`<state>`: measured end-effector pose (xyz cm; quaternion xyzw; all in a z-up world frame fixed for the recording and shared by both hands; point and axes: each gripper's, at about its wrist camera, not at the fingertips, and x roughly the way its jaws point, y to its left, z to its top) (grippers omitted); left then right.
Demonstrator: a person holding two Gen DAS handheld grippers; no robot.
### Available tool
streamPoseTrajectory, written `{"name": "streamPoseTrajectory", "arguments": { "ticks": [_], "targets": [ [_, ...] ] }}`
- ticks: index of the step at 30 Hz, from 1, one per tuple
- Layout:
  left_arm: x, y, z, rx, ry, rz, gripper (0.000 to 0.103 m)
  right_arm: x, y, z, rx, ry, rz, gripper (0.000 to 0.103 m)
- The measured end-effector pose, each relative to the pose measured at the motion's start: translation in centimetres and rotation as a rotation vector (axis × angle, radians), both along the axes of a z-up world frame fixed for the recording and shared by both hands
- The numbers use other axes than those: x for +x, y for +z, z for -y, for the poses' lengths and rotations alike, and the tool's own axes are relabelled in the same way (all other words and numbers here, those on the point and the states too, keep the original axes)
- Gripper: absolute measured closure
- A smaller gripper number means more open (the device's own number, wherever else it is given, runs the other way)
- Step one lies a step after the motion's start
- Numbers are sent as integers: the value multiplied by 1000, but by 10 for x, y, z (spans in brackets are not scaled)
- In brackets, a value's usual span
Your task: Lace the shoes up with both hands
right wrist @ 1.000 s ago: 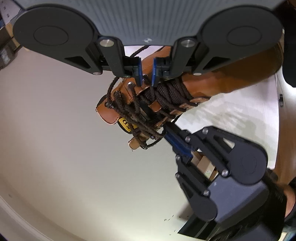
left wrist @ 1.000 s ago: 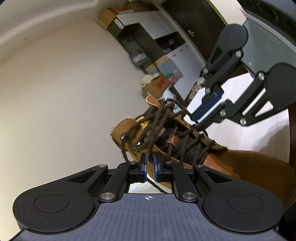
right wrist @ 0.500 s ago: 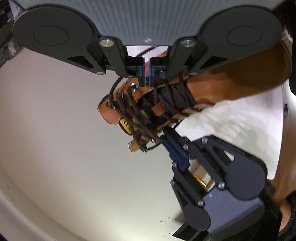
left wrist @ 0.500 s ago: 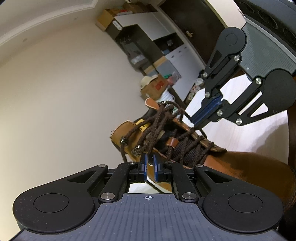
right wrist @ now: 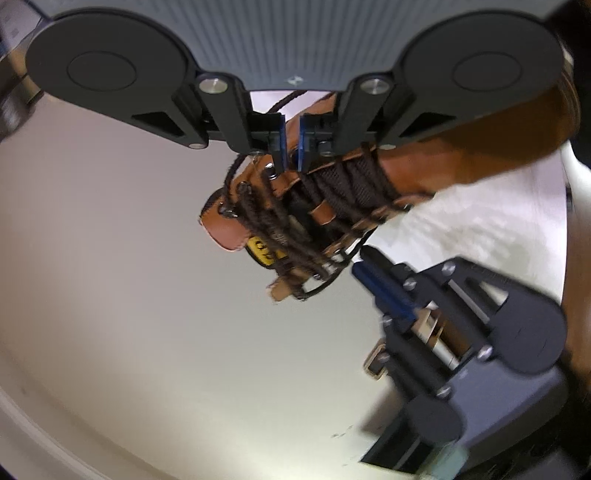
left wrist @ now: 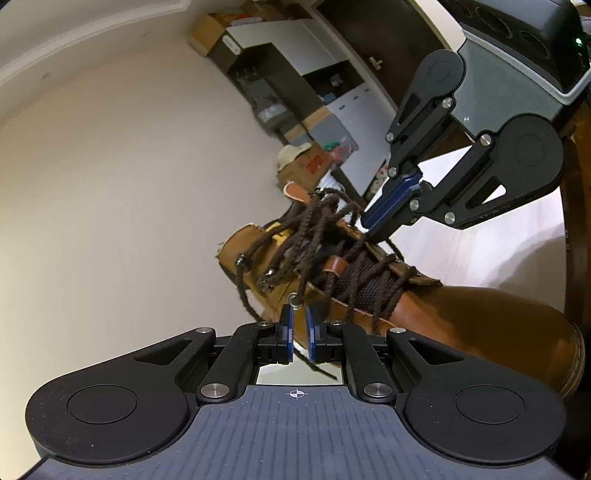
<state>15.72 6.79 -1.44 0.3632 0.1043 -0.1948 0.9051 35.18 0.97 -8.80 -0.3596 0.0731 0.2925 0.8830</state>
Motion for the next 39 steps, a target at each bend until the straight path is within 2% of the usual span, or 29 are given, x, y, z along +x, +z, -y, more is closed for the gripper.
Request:
{"name": "streamPoseTrajectory", "arguments": {
  "ticks": [12,18,22,25,27,32,34,39],
  "targets": [
    [1,-7,11,37,-55,-23,94,0,-7,-2,-18,-2,-6,97],
    [3,-8,18,87,-75,-48,100,6,-7,-2,-1,2,-24,97],
    [0,3,17,-16,-65,-88,102,6,-6,-4,12,-3,-30,97],
    [-12,7,17,-39,-108,-91,103,3,-2,-3,32,-4,-41,97],
    [-14,3,18,-11,-96,-75,103,2,-2,-4,30,-1,-47,97],
    [-15,1,7,-21,-50,-45,103,2,-2,-6,33,-2,-46,97],
    [-13,-1,8,7,-39,-29,98,1,-2,-8,27,0,-40,96],
    [-6,-5,14,62,-50,-29,96,-1,-4,-10,10,1,-22,96]
  ]
}}
